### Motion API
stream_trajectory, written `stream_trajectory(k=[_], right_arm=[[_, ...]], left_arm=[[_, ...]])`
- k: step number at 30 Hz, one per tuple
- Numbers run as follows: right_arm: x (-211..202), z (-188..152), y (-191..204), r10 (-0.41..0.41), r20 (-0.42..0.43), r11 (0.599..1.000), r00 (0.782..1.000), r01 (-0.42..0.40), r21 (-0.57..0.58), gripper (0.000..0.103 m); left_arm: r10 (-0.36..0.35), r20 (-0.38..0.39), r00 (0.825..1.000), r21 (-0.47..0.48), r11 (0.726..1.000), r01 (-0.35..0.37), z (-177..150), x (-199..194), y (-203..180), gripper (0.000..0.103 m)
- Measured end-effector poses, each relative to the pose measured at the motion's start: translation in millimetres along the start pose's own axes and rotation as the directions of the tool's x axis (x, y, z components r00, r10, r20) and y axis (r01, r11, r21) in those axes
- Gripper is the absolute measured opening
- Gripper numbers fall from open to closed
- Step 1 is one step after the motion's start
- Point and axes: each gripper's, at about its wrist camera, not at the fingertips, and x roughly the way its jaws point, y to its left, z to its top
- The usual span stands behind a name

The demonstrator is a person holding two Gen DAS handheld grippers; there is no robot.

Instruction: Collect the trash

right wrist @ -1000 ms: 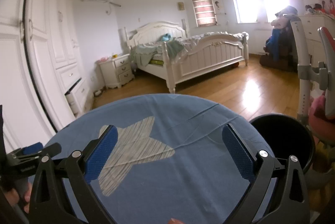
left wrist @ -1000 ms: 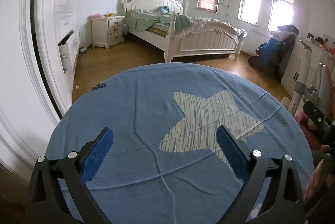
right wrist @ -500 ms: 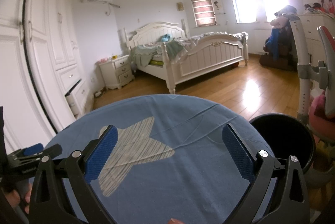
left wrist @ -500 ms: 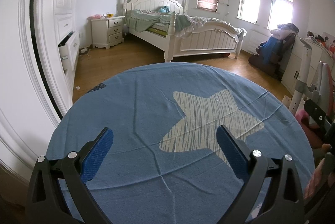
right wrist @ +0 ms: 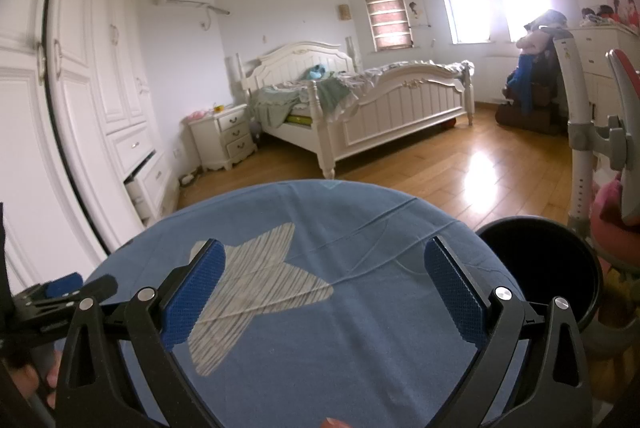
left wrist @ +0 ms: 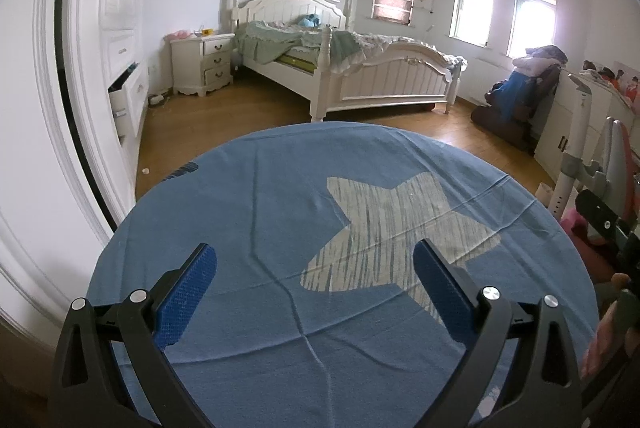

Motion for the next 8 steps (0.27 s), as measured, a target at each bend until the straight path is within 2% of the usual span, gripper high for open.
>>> stream_trajectory(k=[8], right_arm=[[-0.1, -0.3, 0.5, 0.000, 0.000, 1.000, 1.000, 0.000, 0.000, 0.098]], left_arm=[[-0.002, -0.007, 1.000, 0.000, 1.000, 0.002, 2.2, 3.3, 4.8, 0.098]])
